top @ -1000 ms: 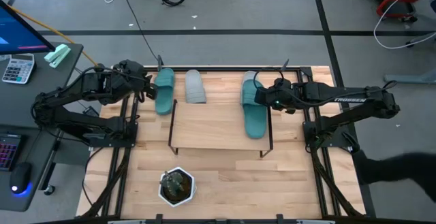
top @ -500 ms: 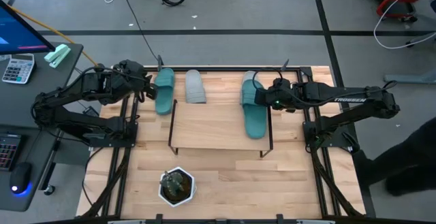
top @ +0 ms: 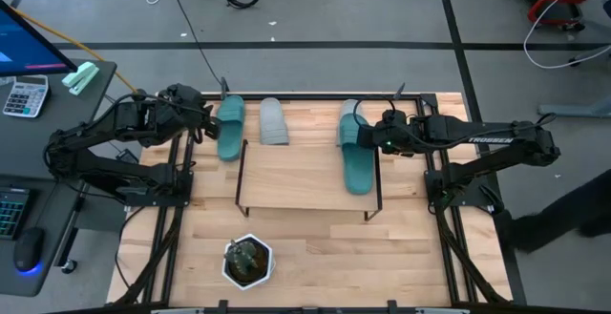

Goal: Pick and place slides into the shelf
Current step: Put the right green slide on the shelf, then put the green slide on the shelf

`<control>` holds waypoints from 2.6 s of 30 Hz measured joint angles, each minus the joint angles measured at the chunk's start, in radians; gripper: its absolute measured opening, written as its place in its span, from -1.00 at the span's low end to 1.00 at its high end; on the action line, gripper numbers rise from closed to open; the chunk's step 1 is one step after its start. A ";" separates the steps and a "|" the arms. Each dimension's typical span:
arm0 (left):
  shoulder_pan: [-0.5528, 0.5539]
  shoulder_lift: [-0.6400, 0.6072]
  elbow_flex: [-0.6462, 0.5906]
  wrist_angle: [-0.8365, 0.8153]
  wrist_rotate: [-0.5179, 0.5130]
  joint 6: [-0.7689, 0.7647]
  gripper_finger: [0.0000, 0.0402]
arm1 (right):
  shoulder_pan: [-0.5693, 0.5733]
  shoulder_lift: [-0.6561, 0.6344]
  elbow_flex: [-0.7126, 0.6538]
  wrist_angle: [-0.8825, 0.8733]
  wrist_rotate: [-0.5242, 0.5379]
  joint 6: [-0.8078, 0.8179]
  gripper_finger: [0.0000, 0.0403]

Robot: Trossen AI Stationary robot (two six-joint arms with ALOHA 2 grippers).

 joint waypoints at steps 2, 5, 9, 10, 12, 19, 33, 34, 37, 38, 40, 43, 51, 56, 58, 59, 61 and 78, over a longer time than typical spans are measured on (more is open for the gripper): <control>0.000 0.000 0.000 0.000 -0.001 0.000 -0.47 | 0.000 0.000 0.000 0.000 0.002 0.000 0.51; 0.000 0.000 0.000 0.000 -0.001 0.000 -0.47 | 0.000 0.000 0.000 0.000 0.005 0.000 0.49; 0.000 0.000 0.000 0.000 0.001 0.000 -0.47 | 0.000 -0.006 0.000 0.000 0.009 -0.001 0.46; 0.000 0.000 0.000 0.000 0.002 0.000 -0.47 | 0.000 -0.011 0.000 -0.001 0.009 -0.005 0.46; 0.000 0.000 0.000 0.000 0.009 0.000 -0.47 | 0.000 -0.023 0.000 -0.001 0.010 -0.008 0.46; 0.000 0.000 0.000 -0.001 0.046 -0.001 -0.46 | 0.000 -0.068 0.077 -0.110 0.070 -0.042 0.46; 0.015 -0.044 -0.326 0.169 0.135 -0.224 -0.47 | -0.077 -0.069 0.300 -0.285 0.195 -0.399 0.45; 0.027 -0.048 -0.346 0.166 0.134 -0.254 -0.47 | -0.085 -0.069 0.301 -0.286 0.191 -0.414 0.45; 0.084 -0.067 -0.394 0.135 0.133 -0.322 -0.47 | -0.102 -0.069 0.301 -0.289 0.188 -0.460 0.45; 0.106 -0.077 -0.405 0.131 0.134 -0.334 -0.47 | -0.106 -0.069 0.301 -0.289 0.187 -0.474 0.45; 0.159 -0.101 -0.420 0.132 0.138 -0.339 -0.47 | -0.115 -0.069 0.301 -0.289 0.184 -0.496 0.45; 0.249 -0.132 -0.423 0.137 0.166 -0.328 -0.47 | -0.130 -0.069 0.301 -0.288 0.175 -0.527 0.45; 0.606 -0.127 -0.423 0.326 0.512 -0.065 -0.41 | -0.153 -0.069 0.301 -0.266 0.147 -0.587 0.45; 0.795 -0.065 -0.423 0.389 0.668 0.064 -0.26 | -0.153 -0.069 0.301 -0.258 0.139 -0.593 0.45; 0.850 -0.042 -0.423 0.389 0.641 0.123 -0.22 | -0.153 -0.069 0.301 -0.258 0.136 -0.593 0.45; 0.872 -0.037 -0.423 0.386 0.627 0.151 -0.20 | -0.153 -0.069 0.301 -0.258 0.134 -0.593 0.45; 0.891 -0.038 -0.423 0.371 0.620 0.174 -0.20 | -0.153 -0.069 0.301 -0.258 0.131 -0.593 0.45; 0.893 0.058 -0.423 0.365 0.706 0.059 0.08 | -0.148 -0.069 0.301 -0.263 0.123 -0.603 0.45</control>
